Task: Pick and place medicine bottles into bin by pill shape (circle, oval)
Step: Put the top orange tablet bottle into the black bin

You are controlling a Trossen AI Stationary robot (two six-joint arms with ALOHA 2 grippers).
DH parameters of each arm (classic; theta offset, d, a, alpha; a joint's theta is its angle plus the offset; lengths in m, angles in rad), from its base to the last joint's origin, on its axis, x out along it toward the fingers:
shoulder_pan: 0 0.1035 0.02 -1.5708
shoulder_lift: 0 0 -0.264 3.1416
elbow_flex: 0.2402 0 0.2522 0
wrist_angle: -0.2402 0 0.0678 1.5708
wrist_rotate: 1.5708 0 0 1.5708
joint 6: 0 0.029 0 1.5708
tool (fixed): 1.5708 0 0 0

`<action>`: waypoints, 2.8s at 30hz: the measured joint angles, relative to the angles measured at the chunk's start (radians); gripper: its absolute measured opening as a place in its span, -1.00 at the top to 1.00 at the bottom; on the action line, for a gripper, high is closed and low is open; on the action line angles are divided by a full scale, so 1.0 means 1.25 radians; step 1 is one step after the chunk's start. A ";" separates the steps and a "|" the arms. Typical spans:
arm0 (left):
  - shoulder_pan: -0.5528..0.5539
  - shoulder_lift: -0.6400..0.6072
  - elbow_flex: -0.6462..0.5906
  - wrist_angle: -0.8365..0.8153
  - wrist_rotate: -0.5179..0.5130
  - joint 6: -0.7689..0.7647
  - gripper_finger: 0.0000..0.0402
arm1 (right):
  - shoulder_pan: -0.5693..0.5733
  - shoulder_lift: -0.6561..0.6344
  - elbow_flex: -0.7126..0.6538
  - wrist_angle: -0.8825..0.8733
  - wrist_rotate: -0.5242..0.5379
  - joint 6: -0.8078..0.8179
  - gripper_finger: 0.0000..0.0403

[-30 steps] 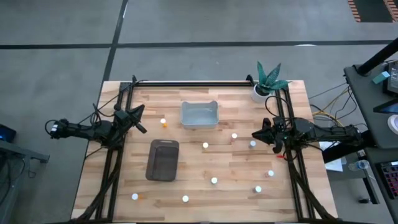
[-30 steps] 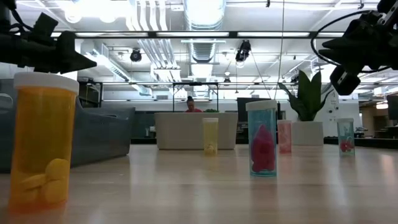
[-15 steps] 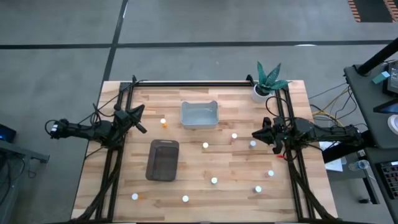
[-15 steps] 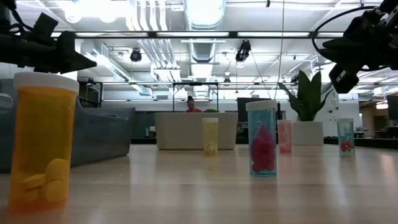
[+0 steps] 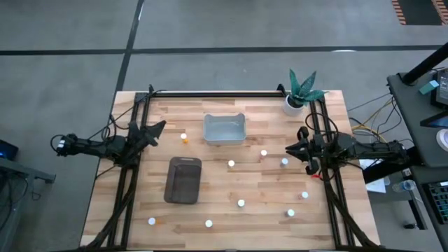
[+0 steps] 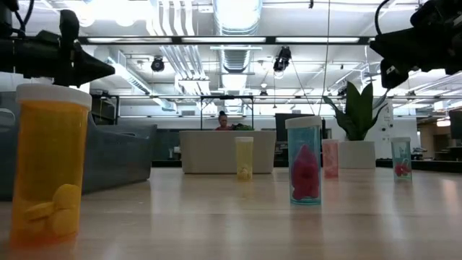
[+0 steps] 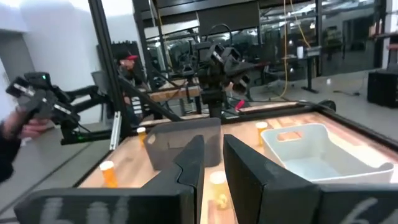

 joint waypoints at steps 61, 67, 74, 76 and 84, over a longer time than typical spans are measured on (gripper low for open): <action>0.058 0.909 0.741 -0.747 0.564 -0.343 1.00 | -0.002 0.016 0.067 0.184 0.253 -0.338 0.74; 0.162 0.960 0.817 -0.919 0.625 -0.322 1.00 | -0.002 0.022 0.067 0.178 0.253 -0.342 0.74; 0.299 1.004 0.841 -0.972 0.630 -0.245 1.00 | -0.002 0.027 0.067 0.174 0.253 -0.358 0.74; 0.327 1.016 0.841 -0.967 0.631 -0.208 1.00 | -0.002 0.027 0.067 0.170 0.253 -0.358 0.74; 0.394 1.072 0.840 -0.966 0.645 -0.153 0.95 | -0.002 0.027 0.067 0.159 0.253 -0.367 0.74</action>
